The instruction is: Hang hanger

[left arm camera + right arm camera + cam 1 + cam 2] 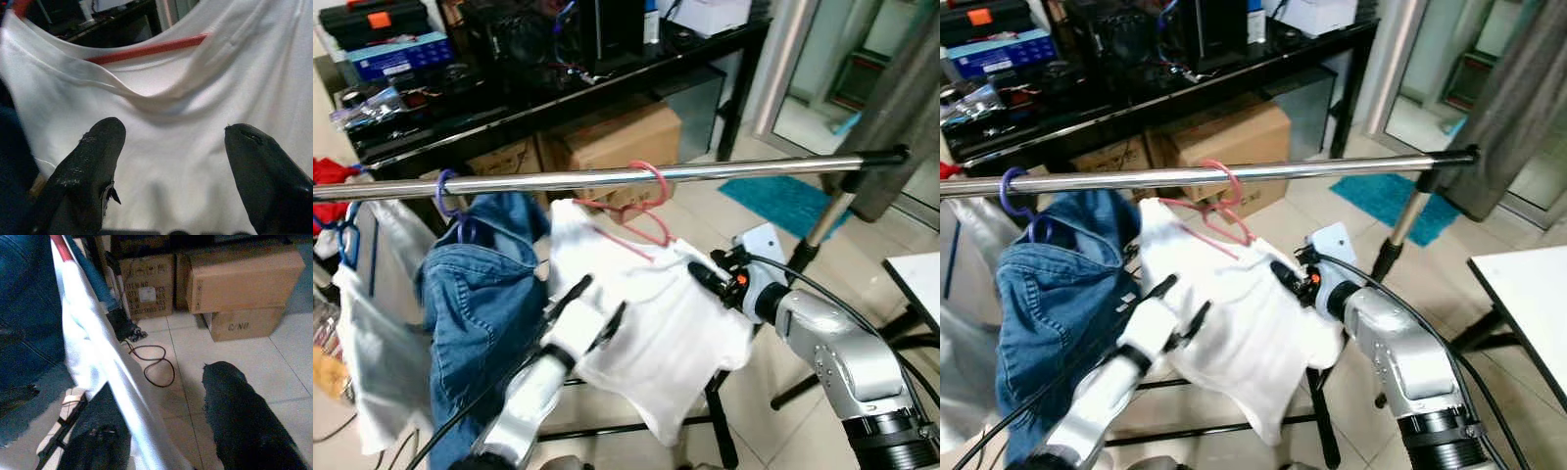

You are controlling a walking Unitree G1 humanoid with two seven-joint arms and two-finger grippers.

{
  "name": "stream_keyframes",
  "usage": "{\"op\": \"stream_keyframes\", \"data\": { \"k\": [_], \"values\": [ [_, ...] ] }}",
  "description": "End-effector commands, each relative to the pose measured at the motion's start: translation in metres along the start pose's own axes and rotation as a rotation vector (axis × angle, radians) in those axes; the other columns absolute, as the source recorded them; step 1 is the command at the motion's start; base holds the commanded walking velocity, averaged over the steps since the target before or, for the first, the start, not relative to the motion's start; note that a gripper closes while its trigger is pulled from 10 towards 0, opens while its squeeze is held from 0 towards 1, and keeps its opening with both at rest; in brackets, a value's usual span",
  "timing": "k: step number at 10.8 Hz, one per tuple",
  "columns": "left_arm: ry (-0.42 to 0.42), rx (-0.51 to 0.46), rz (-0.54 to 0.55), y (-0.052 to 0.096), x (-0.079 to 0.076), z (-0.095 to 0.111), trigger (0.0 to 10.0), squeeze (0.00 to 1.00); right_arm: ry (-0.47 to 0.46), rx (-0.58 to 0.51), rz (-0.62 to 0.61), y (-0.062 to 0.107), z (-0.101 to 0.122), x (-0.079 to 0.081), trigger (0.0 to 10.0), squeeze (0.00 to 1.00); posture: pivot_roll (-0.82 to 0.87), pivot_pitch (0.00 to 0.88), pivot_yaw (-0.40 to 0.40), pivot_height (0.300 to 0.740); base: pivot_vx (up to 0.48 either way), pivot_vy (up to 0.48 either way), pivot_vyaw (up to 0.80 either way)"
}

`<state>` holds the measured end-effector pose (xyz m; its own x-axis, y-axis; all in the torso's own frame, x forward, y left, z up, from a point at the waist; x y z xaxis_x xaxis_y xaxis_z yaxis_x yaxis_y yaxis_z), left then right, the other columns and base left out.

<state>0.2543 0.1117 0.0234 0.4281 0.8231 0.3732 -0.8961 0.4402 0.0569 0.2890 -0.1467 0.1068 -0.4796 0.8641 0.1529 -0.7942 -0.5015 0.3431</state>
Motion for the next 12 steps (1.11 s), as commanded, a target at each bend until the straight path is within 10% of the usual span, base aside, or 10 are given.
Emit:
{"op": "stream_keyframes", "data": {
  "k": [1,12],
  "values": [
    [-0.003,-0.018,0.003,-0.002,0.003,0.006,10.0,0.00,0.002,-0.041,0.021,0.001,0.007,0.002,0.0,0.00,0.04,0.000,0.018,0.740,0.000,0.000,0.00],
    [0.063,-0.002,0.074,0.020,0.015,0.016,10.0,0.00,-0.047,-0.211,0.134,0.026,0.016,0.011,0.0,0.00,0.04,0.000,0.025,0.740,0.000,0.000,0.00]
  ]
}}
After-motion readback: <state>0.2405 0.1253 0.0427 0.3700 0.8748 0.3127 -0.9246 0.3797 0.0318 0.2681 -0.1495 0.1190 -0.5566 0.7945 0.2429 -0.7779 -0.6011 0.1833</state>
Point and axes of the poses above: a point about 5 cm out from each wrist's last joint towards the gripper, its own y axis pointing back from the gripper into the wrist, its own z axis along the axis of the wrist's last joint, x = y × z, the point moved 1 cm from there along -y, pointing out of the wrist towards the gripper, and after that the axes turned 5 degrees about -y, right-handed, at the moved point
